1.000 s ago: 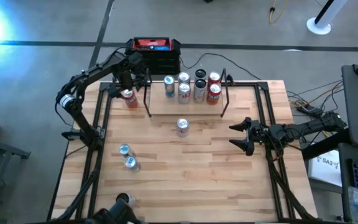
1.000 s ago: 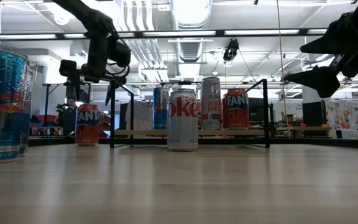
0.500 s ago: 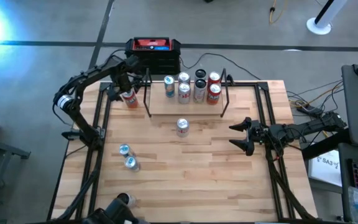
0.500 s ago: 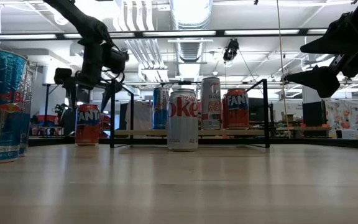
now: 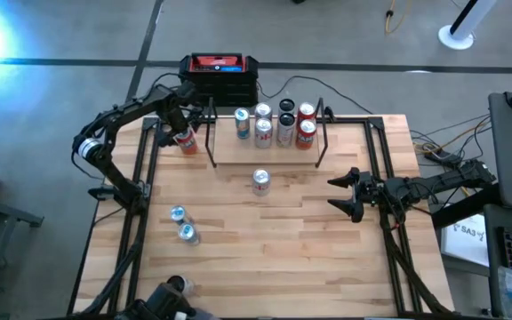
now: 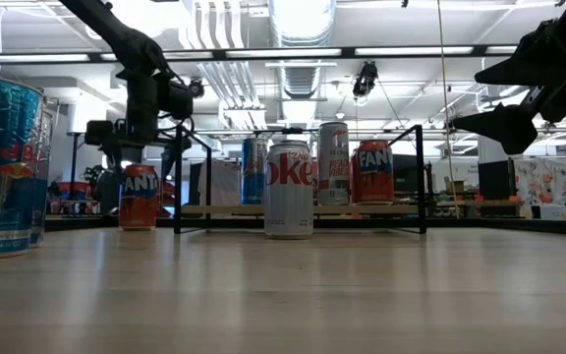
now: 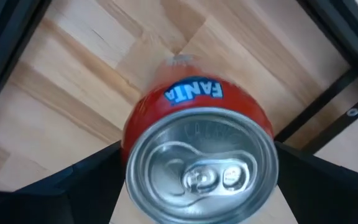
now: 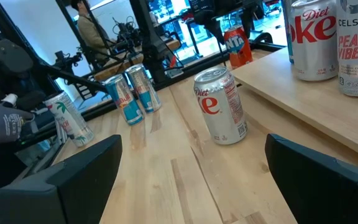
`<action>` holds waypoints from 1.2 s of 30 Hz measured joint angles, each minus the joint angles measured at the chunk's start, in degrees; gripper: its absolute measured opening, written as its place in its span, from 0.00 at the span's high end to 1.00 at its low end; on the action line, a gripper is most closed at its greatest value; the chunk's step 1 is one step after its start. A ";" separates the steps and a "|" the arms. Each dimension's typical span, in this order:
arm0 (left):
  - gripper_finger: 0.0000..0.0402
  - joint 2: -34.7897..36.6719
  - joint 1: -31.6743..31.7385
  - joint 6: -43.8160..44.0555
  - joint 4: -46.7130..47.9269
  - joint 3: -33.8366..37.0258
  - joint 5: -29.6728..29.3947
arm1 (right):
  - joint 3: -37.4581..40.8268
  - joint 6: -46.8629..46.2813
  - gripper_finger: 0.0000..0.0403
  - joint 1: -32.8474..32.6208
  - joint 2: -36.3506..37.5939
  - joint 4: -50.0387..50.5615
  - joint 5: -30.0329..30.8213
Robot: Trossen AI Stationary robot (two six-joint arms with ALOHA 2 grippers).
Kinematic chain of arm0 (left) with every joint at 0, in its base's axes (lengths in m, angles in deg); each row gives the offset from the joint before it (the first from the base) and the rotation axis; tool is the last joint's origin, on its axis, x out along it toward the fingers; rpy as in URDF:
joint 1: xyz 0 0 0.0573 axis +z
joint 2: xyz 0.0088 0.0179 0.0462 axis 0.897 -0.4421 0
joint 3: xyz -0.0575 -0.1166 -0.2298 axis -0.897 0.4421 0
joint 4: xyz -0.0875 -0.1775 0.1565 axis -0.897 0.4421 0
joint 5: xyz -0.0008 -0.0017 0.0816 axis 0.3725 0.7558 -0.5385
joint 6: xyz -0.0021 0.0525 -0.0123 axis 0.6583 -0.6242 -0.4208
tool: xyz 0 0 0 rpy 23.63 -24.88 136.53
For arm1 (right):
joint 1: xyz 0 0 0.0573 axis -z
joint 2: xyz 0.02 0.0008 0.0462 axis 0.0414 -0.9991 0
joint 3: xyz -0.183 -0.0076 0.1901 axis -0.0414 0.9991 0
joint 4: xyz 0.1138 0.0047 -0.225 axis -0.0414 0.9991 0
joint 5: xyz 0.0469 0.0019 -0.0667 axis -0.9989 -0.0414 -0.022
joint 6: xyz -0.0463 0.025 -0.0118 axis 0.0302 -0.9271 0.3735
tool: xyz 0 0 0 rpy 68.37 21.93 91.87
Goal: Place canned beverage on shelf
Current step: Put the red soda can on the shelf aligned with the silver soda can
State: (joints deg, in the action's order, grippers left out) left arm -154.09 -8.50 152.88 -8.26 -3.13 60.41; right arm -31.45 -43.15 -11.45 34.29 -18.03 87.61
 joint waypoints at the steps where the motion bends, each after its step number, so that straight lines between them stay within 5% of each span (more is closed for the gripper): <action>1: 0.11 -0.02 0.04 -0.02 -0.23 0.06 -0.24 | 0.01 -0.02 0.06 0.00 0.00 -0.02 0.00; 9: 0.30 0.00 0.08 -0.21 -0.69 0.12 -2.74 | 0.01 -0.02 0.06 0.00 0.00 -0.02 0.00; 24: 0.30 5.53 -1.00 -4.60 5.07 0.30 3.35 | 0.00 -0.02 0.06 -0.01 0.00 0.00 -0.01; 36: 0.30 18.64 -15.25 5.69 16.80 -1.27 0.12 | 0.00 -0.02 0.06 0.00 0.00 -0.02 0.00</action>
State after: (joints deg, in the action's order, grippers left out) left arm -135.45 -23.75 158.57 8.54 -4.40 60.54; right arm -31.45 -43.17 -11.45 34.29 -18.05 87.61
